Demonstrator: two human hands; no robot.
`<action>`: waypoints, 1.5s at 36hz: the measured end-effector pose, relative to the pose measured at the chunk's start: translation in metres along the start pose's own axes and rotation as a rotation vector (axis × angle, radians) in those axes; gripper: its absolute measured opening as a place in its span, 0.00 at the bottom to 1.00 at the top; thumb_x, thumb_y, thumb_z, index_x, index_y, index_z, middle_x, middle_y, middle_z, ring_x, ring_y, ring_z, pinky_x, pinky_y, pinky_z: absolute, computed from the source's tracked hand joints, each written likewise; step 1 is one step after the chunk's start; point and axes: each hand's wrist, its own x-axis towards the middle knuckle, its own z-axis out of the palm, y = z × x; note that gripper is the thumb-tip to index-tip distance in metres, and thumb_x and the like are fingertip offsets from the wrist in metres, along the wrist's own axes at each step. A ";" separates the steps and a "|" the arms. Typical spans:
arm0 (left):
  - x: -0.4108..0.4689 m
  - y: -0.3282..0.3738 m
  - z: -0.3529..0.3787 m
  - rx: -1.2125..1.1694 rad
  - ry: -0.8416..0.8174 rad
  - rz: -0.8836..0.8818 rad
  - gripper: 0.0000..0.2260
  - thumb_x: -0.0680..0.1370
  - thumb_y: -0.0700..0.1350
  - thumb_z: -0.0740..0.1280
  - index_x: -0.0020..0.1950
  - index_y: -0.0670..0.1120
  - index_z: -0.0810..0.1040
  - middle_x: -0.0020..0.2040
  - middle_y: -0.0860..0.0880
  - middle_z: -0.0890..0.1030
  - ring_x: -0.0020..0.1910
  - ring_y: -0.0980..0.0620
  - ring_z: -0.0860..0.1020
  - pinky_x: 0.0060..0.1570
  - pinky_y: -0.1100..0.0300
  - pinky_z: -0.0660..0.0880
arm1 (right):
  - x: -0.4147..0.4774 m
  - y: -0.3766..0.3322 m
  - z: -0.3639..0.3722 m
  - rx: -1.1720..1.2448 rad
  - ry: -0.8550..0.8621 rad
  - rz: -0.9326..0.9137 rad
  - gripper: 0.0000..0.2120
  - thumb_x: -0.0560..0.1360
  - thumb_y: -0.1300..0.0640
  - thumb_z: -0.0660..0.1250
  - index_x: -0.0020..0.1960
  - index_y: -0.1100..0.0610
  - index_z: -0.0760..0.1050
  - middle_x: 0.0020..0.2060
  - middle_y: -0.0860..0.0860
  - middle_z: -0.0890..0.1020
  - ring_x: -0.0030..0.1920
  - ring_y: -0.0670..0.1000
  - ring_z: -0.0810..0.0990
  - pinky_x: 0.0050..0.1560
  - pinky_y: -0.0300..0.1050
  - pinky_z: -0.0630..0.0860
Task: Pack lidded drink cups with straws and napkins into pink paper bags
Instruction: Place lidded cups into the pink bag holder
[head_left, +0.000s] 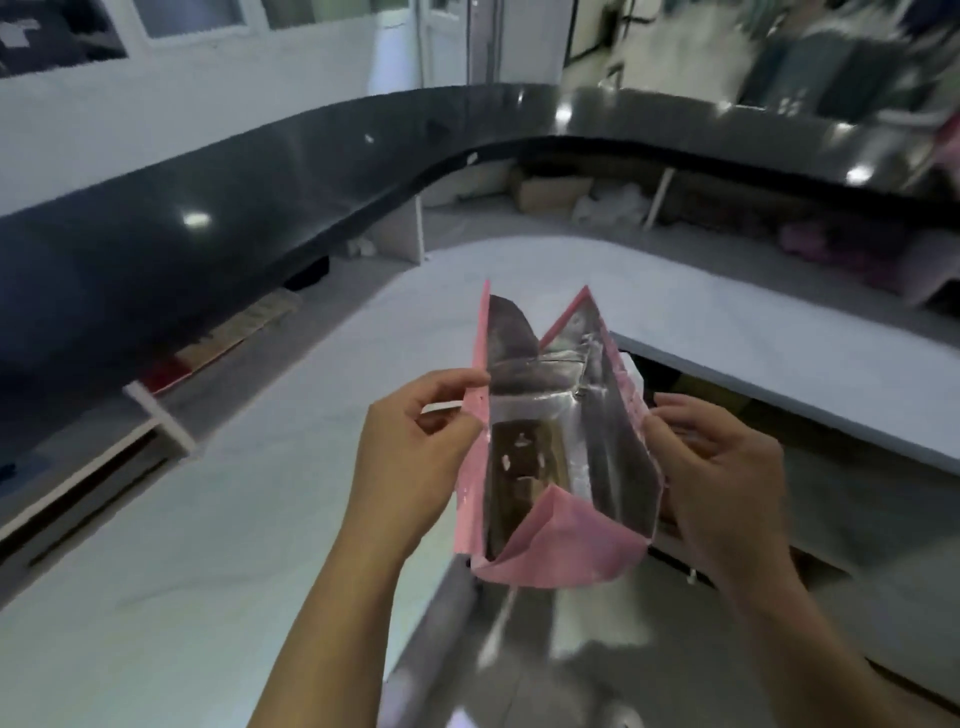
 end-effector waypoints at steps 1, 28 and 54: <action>0.002 0.004 0.020 -0.002 -0.042 0.008 0.16 0.76 0.34 0.67 0.51 0.55 0.85 0.48 0.61 0.85 0.45 0.58 0.84 0.44 0.56 0.81 | 0.004 0.006 -0.017 -0.008 0.027 -0.002 0.09 0.75 0.53 0.69 0.42 0.38 0.79 0.42 0.40 0.83 0.45 0.48 0.84 0.44 0.59 0.83; 0.039 0.059 0.547 -0.006 -0.685 -0.004 0.08 0.77 0.40 0.70 0.51 0.52 0.85 0.46 0.54 0.85 0.45 0.50 0.84 0.37 0.57 0.80 | 0.118 0.234 -0.431 -0.082 0.636 0.317 0.05 0.76 0.56 0.72 0.50 0.52 0.86 0.39 0.45 0.86 0.41 0.46 0.85 0.40 0.44 0.83; 0.157 0.095 0.927 -0.111 -1.047 -0.125 0.12 0.79 0.37 0.67 0.53 0.53 0.84 0.51 0.53 0.85 0.45 0.54 0.85 0.41 0.55 0.83 | 0.344 0.355 -0.669 -0.318 0.888 0.370 0.07 0.76 0.59 0.71 0.43 0.50 0.85 0.34 0.40 0.84 0.35 0.40 0.81 0.35 0.31 0.74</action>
